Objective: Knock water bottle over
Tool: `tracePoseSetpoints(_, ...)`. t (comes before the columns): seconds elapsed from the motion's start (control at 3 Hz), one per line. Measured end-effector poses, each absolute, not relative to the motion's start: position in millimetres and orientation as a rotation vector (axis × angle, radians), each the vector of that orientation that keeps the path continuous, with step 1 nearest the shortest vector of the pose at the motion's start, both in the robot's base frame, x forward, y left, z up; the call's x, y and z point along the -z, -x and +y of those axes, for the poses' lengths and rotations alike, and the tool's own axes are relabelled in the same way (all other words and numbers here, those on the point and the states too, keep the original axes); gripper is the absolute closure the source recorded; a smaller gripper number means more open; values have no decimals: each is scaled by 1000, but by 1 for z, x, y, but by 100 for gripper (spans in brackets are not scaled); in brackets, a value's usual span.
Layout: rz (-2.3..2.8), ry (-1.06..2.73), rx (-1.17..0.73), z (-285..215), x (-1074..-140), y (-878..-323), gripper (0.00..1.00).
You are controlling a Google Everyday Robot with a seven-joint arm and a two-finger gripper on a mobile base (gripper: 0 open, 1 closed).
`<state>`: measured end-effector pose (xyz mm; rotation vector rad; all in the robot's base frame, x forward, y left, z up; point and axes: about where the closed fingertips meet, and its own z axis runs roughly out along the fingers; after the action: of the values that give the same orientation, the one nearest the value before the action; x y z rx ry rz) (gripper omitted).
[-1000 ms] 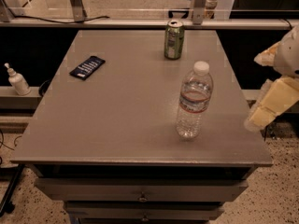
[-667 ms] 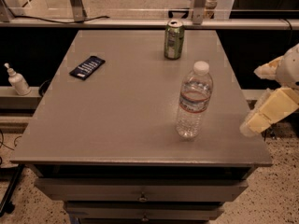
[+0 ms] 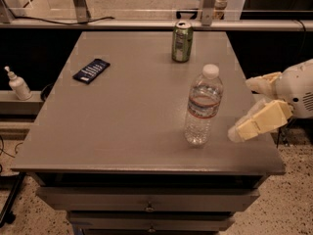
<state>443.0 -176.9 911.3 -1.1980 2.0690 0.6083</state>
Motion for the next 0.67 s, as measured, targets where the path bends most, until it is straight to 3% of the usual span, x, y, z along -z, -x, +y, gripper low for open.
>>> tracePoseSetpoints(0.67,1781,1117,-791,-96,-914,-460,0)
